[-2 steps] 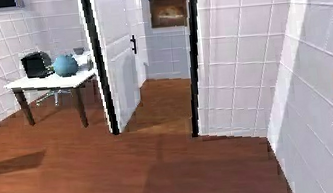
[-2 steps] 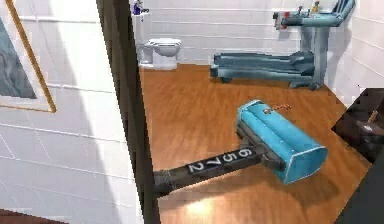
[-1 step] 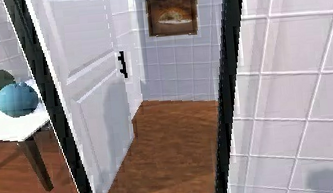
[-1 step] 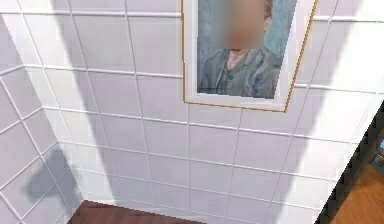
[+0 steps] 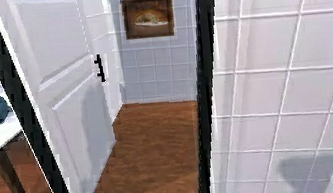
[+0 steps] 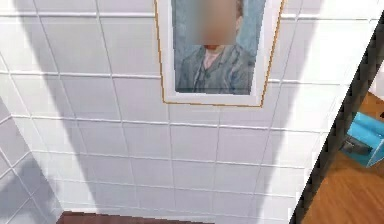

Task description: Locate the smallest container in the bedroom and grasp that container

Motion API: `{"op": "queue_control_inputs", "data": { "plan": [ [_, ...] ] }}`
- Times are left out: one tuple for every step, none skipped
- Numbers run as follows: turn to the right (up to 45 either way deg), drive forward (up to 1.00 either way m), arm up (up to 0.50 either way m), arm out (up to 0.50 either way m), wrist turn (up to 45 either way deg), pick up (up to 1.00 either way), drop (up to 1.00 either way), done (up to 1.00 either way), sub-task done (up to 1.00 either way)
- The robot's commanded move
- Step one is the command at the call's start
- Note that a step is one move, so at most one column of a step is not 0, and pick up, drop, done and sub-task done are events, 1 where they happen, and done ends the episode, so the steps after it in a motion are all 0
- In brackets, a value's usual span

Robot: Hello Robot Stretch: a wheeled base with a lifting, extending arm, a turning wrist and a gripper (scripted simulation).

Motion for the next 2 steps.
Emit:
{"op": "queue_control_inputs", "data": {
  "plan": [
    [0.0, 0.35, 0.0, 0.0, 0.0, 0.0, 0.0, 0.0, 0.0],
    [-18.0, 0.0, 0.0, 0.0, 0.0, 0.0, 0.0, 0.0, 0.0]
  ]
}}
